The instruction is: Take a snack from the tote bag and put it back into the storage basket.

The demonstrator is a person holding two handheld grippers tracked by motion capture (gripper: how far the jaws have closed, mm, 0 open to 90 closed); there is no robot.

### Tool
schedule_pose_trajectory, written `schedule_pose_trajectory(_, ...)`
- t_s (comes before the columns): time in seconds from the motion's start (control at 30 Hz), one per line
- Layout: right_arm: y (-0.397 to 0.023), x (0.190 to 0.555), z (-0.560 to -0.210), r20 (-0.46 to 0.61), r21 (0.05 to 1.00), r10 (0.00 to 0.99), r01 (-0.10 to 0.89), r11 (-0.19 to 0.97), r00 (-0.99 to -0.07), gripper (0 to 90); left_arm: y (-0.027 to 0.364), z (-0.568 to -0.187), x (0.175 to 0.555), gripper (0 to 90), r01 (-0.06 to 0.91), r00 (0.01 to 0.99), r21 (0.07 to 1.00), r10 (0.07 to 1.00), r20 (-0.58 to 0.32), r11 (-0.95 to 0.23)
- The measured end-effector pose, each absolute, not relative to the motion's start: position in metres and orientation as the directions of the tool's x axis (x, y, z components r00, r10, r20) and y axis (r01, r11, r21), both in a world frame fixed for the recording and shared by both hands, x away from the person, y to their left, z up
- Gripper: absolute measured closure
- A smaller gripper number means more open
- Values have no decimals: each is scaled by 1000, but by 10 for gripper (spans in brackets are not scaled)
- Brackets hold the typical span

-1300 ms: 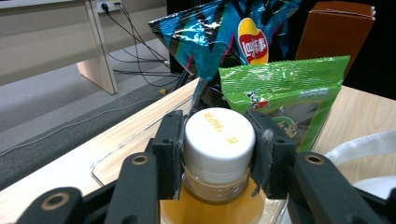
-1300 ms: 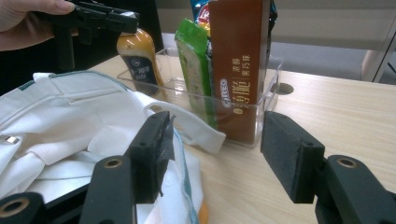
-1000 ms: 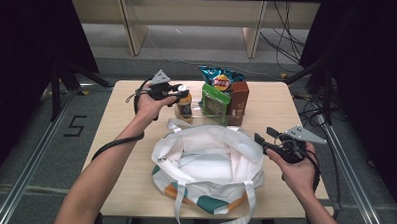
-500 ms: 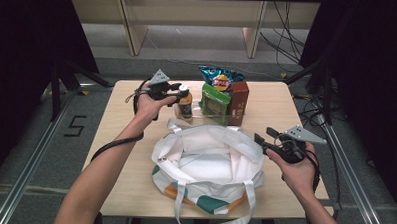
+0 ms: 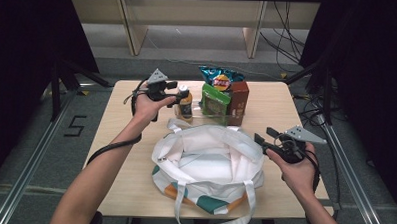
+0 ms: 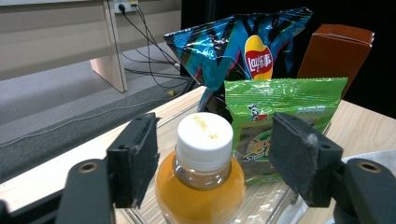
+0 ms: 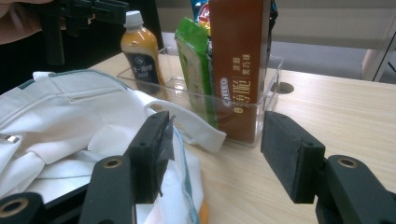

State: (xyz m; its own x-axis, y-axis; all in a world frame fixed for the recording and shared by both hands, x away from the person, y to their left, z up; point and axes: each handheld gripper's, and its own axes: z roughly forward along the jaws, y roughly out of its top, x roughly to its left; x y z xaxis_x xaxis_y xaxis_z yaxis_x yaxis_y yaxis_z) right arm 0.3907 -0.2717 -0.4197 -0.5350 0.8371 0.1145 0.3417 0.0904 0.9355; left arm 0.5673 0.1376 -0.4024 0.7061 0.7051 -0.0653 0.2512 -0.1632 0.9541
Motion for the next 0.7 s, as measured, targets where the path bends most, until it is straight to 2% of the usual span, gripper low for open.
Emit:
schedule_pose_trajectory(0.13,-272,391,-420,115,937,838,338,87,-533,433,138,-401,564,281,258,704,952,707,-70,-162)
schedule_pose_trajectory(0.7,-271,390,-420,131,934,841,350,73,-524,433,144,-383,529,267,273,683,949,727,-75,-158)
